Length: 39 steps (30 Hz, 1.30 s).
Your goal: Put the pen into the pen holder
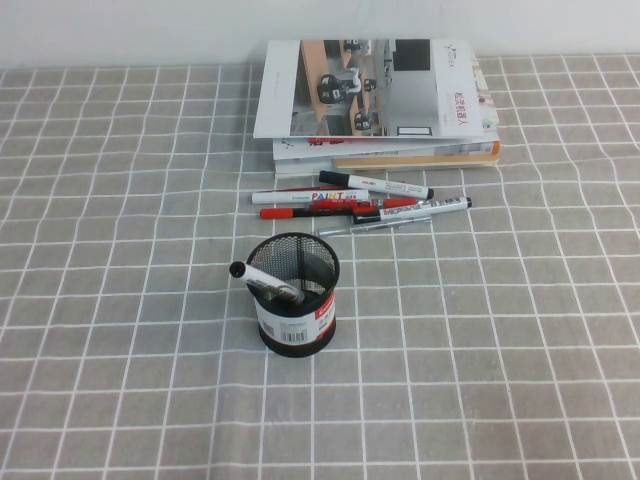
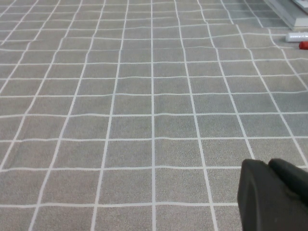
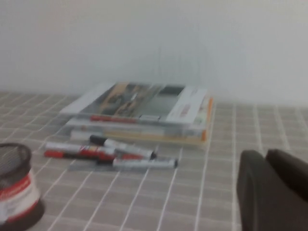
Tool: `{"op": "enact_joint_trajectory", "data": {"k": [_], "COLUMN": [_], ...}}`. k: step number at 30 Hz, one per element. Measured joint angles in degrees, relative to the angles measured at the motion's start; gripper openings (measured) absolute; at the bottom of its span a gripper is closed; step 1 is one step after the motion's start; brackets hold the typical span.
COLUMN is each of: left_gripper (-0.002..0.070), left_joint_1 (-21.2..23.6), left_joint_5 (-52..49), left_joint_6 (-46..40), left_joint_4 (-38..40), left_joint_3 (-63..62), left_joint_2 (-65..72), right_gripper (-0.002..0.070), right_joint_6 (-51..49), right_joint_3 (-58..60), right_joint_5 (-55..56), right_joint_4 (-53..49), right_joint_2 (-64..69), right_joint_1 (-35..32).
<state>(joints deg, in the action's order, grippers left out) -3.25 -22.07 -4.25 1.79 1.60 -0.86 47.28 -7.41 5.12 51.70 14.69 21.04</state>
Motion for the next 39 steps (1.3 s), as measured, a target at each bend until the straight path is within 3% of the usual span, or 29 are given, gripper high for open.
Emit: {"op": "enact_joint_trajectory", "data": {"k": [5,9,17,39], "left_gripper": [-0.0004,-0.0004,-0.0004,-0.0004], "left_joint_1": [0.0,0.0,0.0,0.0], "left_joint_5": [0.0,0.0,0.0,0.0], "left_joint_6": [0.0,0.0,0.0,0.0], "left_joint_4": [0.0,0.0,0.0,0.0], "left_joint_3": [0.0,0.0,0.0,0.0], "left_joint_2": [0.0,0.0,0.0,0.0], "right_gripper": [-0.0012,-0.0012,-0.0012,-0.0012], "right_joint_6": [-37.6,-50.4,-53.8,-51.7], "right_joint_3": [2.5,3.4,8.8,8.9], "right_joint_5": [-14.1,-27.4,-24.8,-26.4], "right_joint_4": [-32.5,-44.5,-47.8,-48.2], "right_joint_2": [-2.4,-6.8,-15.0,-15.1], "right_joint_1": [-5.0,-9.5,-12.9,-12.9]}}
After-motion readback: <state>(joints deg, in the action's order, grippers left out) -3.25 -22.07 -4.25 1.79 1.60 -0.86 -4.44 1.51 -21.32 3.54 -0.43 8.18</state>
